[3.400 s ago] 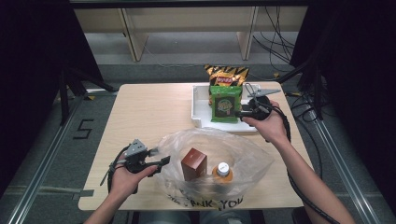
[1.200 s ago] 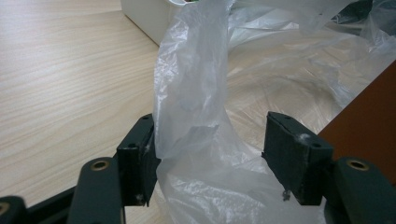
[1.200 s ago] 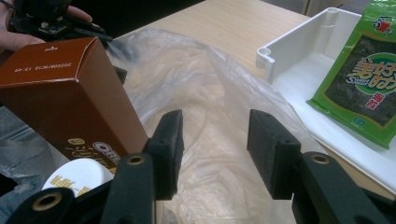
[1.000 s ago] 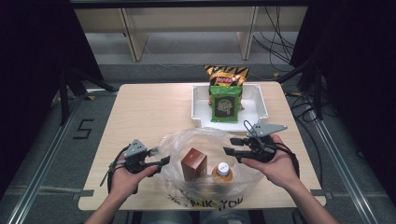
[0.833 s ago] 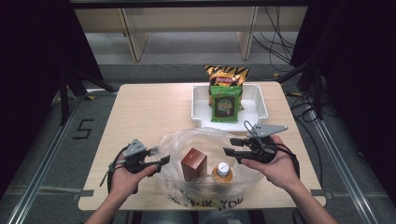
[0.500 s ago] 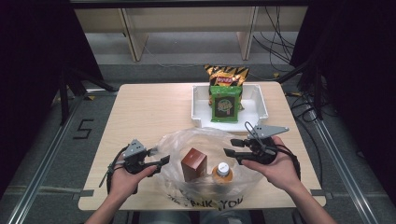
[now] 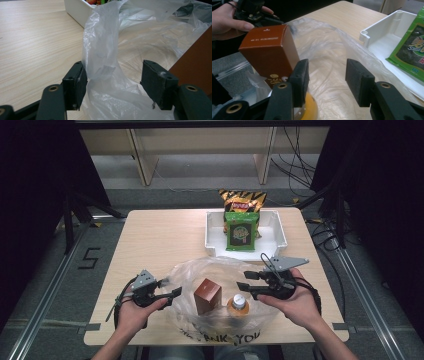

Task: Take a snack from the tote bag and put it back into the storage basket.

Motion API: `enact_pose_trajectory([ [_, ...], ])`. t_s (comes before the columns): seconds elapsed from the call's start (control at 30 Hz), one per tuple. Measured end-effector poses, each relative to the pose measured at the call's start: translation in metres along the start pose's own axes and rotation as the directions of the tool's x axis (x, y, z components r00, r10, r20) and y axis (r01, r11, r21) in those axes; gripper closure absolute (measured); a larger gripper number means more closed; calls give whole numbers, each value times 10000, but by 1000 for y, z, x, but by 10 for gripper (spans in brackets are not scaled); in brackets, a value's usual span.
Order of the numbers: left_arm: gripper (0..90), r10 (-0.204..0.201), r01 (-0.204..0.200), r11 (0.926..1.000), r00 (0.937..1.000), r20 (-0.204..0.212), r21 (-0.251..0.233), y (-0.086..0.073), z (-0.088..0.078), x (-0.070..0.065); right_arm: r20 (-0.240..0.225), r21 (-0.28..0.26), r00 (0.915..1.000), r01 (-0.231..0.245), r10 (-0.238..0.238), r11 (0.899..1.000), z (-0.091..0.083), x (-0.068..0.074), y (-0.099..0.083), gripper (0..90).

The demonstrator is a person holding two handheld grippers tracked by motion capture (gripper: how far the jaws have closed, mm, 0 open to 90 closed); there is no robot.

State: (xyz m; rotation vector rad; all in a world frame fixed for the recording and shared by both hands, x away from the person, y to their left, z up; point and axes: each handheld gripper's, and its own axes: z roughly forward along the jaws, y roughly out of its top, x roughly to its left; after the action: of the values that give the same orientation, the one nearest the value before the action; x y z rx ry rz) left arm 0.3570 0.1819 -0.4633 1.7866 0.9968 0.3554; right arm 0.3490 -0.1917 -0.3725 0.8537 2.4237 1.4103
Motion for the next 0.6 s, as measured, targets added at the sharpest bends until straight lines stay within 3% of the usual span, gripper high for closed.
enact_pose_trajectory([
  [0.07, 371, 108, -108, 9999, 9999, 5, 5, 0, 0, 0, -75, 23, 9999, 125, -125, 9999, 0, 1, 0, 541],
  [0.1, 371, -2, 2, 10000, 10000, 0, 7, 0, 0, 0, -49, -166, 9999, 141, -142, 9998, 2, 2, 0, 540],
  [0.13, 371, -40, 40, 10000, 10000, -35, 7, 0, 0, 0, -250, -32, 9995, 183, -184, 9998, 1, 3, 0, 540],
  [0.17, 371, 70, -69, 10000, 10000, -18, 25, 0, 0, 1, -125, 9, 9997, 229, -229, 9997, 1, 3, 0, 539],
  [0.2, 371, 88, -88, 10000, 10000, -12, 25, 0, 0, 1, -168, -197, 9994, 299, -303, 9994, 2, 4, 0, 539],
  [0.33, 371, 94, -94, 10000, 10000, -12, 27, 0, 0, 1, -303, 63, 9995, -48, 50, 10000, 1, 9, 1, 538],
  [0.4, 371, 101, -101, 9999, 9999, -10, 30, 0, 0, 1, -328, -14, 9992, 215, -215, 9998, 2, 9, 2, 538],
  [0.47, 371, 165, -165, 9999, 9999, 21, 32, 0, 0, 1, -573, 22, 9982, 153, -151, 9999, 3, 11, 2, 537],
  [0.57, 371, 92, -92, 10000, 10000, -11, 38, 0, 1, 0, -307, -73, 9994, 171, -174, 9998, 6, 13, 2, 535],
  [0.6, 371, 4, -4, 10000, 10000, 0, 32, 0, 1, 0, -530, 15, 9978, 403, -401, 9992, 6, 12, 3, 535],
])
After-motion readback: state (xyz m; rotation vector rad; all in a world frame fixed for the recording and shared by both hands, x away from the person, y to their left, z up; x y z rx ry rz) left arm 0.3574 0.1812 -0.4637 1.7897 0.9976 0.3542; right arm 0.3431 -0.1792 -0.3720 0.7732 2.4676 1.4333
